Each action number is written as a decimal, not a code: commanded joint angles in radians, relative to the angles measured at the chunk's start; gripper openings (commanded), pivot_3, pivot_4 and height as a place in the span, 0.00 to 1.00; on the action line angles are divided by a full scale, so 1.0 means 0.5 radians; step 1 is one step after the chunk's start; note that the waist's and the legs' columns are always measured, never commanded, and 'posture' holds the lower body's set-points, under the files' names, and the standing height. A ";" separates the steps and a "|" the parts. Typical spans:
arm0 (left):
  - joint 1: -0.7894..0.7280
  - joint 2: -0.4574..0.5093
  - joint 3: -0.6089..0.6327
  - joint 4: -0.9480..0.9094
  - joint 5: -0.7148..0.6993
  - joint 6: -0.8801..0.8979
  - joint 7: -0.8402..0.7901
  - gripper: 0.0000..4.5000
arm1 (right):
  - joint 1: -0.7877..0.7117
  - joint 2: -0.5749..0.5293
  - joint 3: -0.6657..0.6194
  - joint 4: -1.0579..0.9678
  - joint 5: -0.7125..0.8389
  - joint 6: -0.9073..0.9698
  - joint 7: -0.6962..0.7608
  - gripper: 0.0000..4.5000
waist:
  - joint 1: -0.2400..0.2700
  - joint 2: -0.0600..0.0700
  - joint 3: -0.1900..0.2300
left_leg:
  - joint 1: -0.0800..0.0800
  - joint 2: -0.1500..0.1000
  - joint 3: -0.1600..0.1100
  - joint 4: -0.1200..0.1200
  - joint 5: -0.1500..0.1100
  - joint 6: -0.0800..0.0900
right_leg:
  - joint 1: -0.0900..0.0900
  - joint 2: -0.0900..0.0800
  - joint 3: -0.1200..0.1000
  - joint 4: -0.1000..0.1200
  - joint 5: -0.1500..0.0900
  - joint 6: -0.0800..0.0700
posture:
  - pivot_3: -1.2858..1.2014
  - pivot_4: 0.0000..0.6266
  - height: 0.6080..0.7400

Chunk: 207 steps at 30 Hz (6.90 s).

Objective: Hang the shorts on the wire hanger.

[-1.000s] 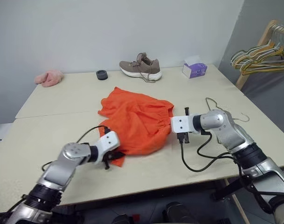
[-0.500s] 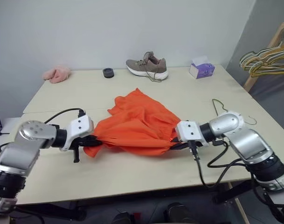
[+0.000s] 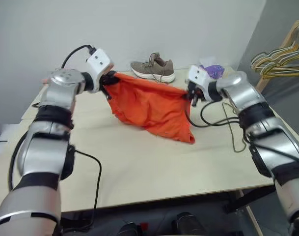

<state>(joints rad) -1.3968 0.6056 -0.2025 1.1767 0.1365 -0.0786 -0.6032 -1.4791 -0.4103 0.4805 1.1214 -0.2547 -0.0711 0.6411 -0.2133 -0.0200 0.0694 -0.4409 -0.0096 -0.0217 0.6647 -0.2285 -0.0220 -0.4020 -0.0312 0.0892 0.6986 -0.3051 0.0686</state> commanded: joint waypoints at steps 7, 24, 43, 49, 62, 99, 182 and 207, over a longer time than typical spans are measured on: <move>-0.679 0.346 -0.362 0.066 0.792 -0.813 0.968 0.01 | -0.450 -0.082 0.033 0.257 -0.488 -0.927 -1.094 0.00 | -0.070 0.000 -0.002 | -0.014 0.002 0.006 -0.038 0.005 -0.009 | -0.039 -0.004 -0.005 0.020 -0.002 0.002 | 0.46 0.00 1.00; 2.429 0.784 0.267 -2.524 -0.644 0.988 -0.884 0.01 | 1.135 -0.311 0.241 -0.625 -0.422 -1.605 -0.349 0.00 | -0.103 -0.020 -0.014 | 0.041 0.011 -0.015 -0.029 0.022 0.005 | 0.029 0.008 -0.016 0.021 -0.008 -0.014 | 0.47 0.02 1.00; 2.712 0.982 0.188 -3.051 -0.991 1.259 -1.325 0.01 | 1.955 -0.999 0.060 -2.199 0.404 -0.377 1.229 0.00 | 0.115 0.005 0.012 | 0.150 0.013 -0.039 -0.051 0.012 -0.011 | 0.152 0.008 -0.050 -0.034 -0.034 -0.056 | 0.45 0.06 1.00; 2.768 0.989 0.174 -3.138 -1.061 1.259 -1.402 0.01 | 1.960 -1.035 0.064 -2.235 0.353 -0.386 1.331 0.00 | 0.115 0.006 0.013 | 0.150 0.016 -0.038 -0.051 0.010 -0.013 | 0.151 0.011 -0.049 -0.035 -0.035 -0.056 | 0.45 0.05 1.00; 2.789 0.900 0.186 -3.246 -1.272 1.376 -1.421 0.75 | 2.041 -1.239 -0.044 -2.372 0.478 -0.449 1.575 0.65 | 0.104 0.006 0.023 | 0.150 0.019 -0.037 -0.054 0.006 -0.017 | 0.150 0.014 -0.048 -0.036 -0.044 -0.061 | 0.43 0.06 1.00; 1.626 0.157 0.089 -2.680 -1.192 1.197 -1.141 1.00 | 1.830 -0.435 -1.261 -1.099 0.713 1.659 -0.382 0.95 | -0.125 -0.003 0.035 | 0.090 0.011 -0.032 -0.041 0.002 -0.015 | 0.107 0.027 -0.037 -0.034 -0.024 -0.043 | 0.40 0.07 1.00; 1.517 -0.146 0.233 -2.039 -1.010 1.038 -1.058 1.00 | 2.156 -0.807 -1.105 -2.549 0.509 1.264 -0.003 0.05 | -0.163 0.002 0.030 | 0.081 0.008 -0.034 -0.041 0.000 -0.007 | 0.103 0.019 -0.039 -0.036 -0.021 -0.023 | 0.38 0.08 1.00; 1.634 -0.081 0.121 -2.372 -1.003 1.094 -1.175 1.00 | 1.288 -0.755 -0.785 -0.080 0.124 0.457 -0.191 0.81 | -0.294 0.004 0.029 | 0.092 0.007 -0.019 -0.039 0.001 -0.004 | 0.111 0.019 -0.035 -0.036 -0.019 -0.025 | 0.39 0.07 1.00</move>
<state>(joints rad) -0.5762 0.5550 -0.1519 0.0296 -0.3530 0.4738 -1.1894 -0.7977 -0.7795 0.0850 1.0765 -0.1802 0.1917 0.5341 -0.3604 -0.0180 0.0838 -0.3937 -0.0060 -0.0312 0.6453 -0.2281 -0.0237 -0.3450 -0.0220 0.0715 0.6807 -0.3147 0.0560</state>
